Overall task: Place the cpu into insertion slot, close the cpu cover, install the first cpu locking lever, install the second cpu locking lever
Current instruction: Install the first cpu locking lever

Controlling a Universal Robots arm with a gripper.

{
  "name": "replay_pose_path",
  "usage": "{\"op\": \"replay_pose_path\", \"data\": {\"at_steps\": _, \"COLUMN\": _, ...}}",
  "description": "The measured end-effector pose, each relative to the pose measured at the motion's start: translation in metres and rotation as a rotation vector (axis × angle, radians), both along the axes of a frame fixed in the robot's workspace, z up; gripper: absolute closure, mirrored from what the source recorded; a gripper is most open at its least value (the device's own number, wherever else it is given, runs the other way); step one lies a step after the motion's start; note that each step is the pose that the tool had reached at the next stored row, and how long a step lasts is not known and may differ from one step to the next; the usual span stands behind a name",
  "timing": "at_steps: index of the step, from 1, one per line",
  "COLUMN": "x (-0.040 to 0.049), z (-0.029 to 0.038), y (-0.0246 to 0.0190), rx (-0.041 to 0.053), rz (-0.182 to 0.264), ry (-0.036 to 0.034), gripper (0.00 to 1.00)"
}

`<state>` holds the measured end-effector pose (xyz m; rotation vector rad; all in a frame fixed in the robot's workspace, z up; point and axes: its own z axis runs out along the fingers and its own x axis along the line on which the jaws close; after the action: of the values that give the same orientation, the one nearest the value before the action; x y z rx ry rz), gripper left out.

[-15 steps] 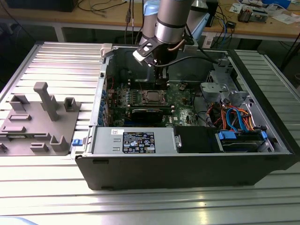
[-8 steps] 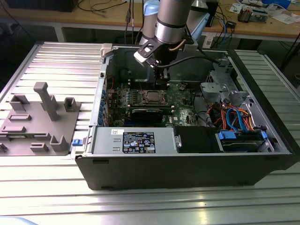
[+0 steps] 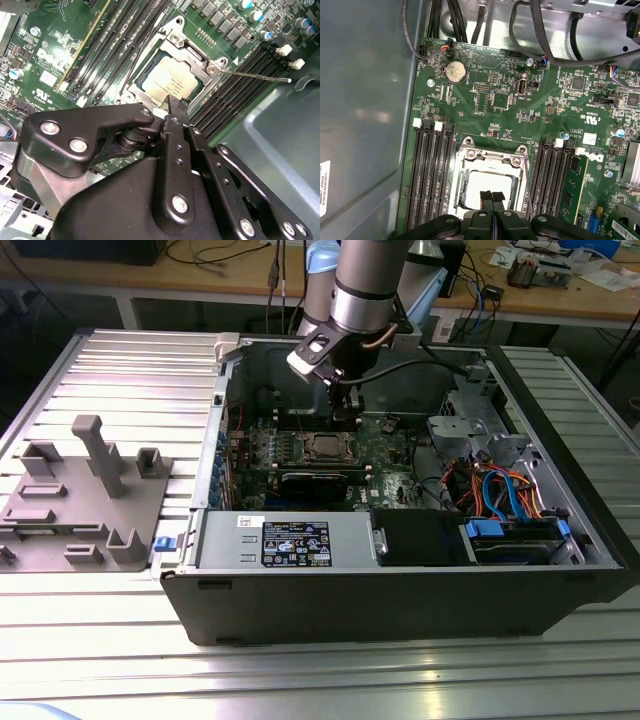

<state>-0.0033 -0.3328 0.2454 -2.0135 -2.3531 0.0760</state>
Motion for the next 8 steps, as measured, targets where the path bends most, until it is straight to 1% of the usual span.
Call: {"op": "replay_pose_path", "data": {"at_steps": 8, "x": 0.0, "z": 0.0, "y": 0.0, "rx": 0.0, "rz": 0.022, "ry": 0.0, "gripper": 0.89}}
